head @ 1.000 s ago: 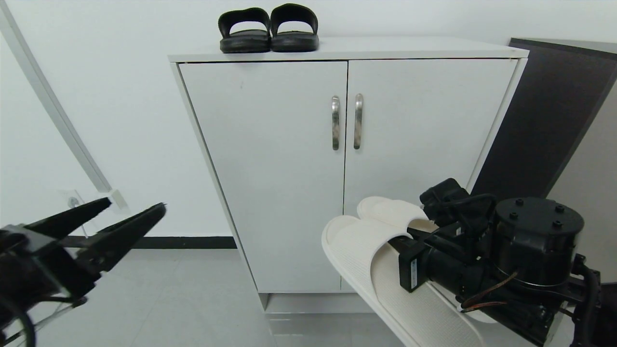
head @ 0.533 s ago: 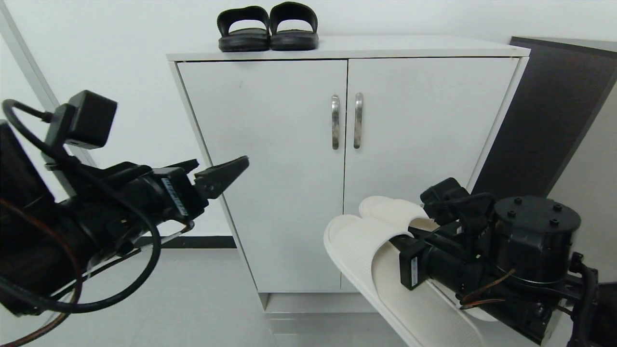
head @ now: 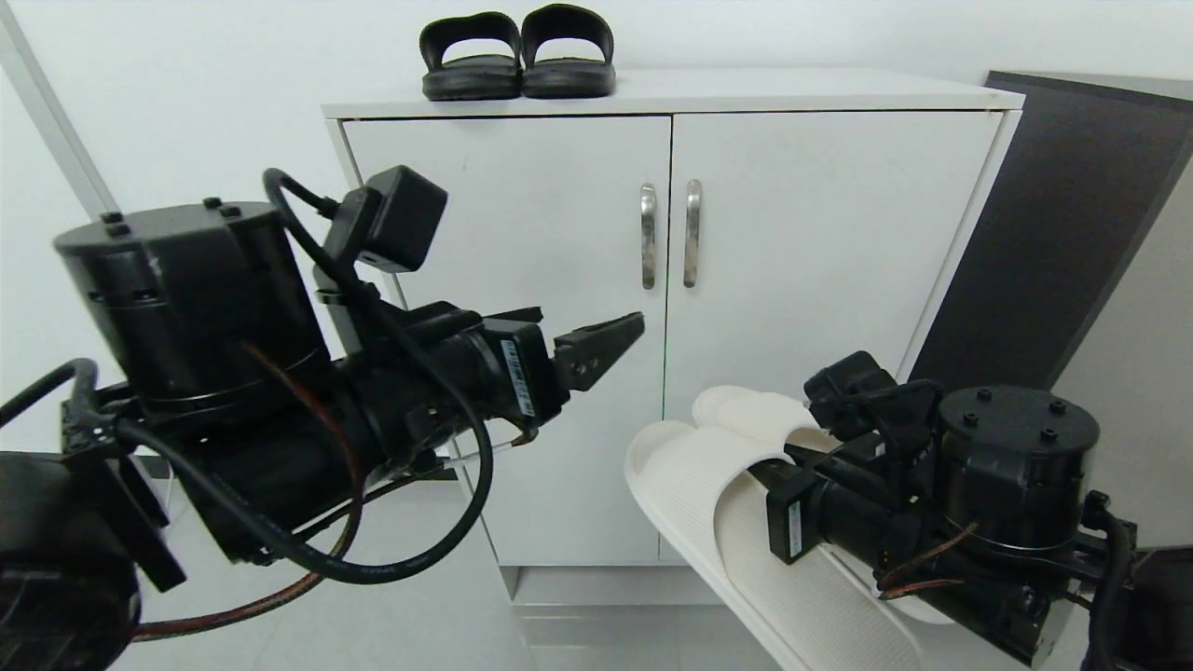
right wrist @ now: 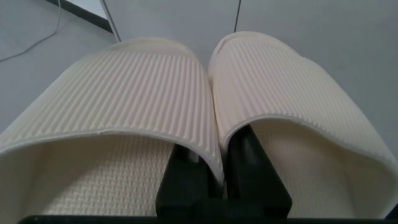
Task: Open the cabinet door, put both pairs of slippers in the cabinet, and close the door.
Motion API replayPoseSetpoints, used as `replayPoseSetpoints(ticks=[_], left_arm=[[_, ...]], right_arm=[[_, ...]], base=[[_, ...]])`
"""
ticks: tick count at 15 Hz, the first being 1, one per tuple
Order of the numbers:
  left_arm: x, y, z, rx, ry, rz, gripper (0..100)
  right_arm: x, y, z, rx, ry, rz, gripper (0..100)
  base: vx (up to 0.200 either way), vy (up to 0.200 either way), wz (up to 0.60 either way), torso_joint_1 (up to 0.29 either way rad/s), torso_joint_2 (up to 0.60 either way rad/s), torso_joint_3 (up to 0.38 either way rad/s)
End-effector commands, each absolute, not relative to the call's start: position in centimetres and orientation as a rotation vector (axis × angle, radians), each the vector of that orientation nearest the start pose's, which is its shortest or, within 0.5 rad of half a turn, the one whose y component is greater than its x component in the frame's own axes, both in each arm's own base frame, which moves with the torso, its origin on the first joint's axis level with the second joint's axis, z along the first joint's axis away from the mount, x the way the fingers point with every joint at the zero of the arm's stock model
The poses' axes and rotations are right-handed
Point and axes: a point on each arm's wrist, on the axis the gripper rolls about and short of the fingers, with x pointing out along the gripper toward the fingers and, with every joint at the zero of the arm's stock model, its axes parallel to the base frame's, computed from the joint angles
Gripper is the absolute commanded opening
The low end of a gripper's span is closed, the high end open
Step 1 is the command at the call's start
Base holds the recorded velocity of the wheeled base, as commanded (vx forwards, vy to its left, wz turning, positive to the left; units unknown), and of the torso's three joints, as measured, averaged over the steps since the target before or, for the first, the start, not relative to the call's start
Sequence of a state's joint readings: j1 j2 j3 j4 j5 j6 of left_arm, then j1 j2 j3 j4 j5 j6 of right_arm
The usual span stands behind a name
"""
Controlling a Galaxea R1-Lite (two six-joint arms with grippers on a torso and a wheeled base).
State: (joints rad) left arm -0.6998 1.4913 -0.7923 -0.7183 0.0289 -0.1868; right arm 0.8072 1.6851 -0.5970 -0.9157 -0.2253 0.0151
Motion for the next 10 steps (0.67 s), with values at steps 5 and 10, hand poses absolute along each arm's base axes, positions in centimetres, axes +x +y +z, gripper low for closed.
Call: replayPoseSetpoints(ticks=[5,10], left_arm=[[22.9,-19.4,25.6,-0.177,0.081,-0.781,100],[25.0,-19.8,27.5,-0.260,0.111,-1.013,100]], right_arm=[[20.1,20.0,15.5,-0.083,0.175,0.575,0],[20.4,19.4,15.0,-0.084,0.200,0.617,0]], base=[[0.000,0.000,0.00,0.000,0.00,0.000],[0.000,0.000,0.00,0.000,0.00,0.000]])
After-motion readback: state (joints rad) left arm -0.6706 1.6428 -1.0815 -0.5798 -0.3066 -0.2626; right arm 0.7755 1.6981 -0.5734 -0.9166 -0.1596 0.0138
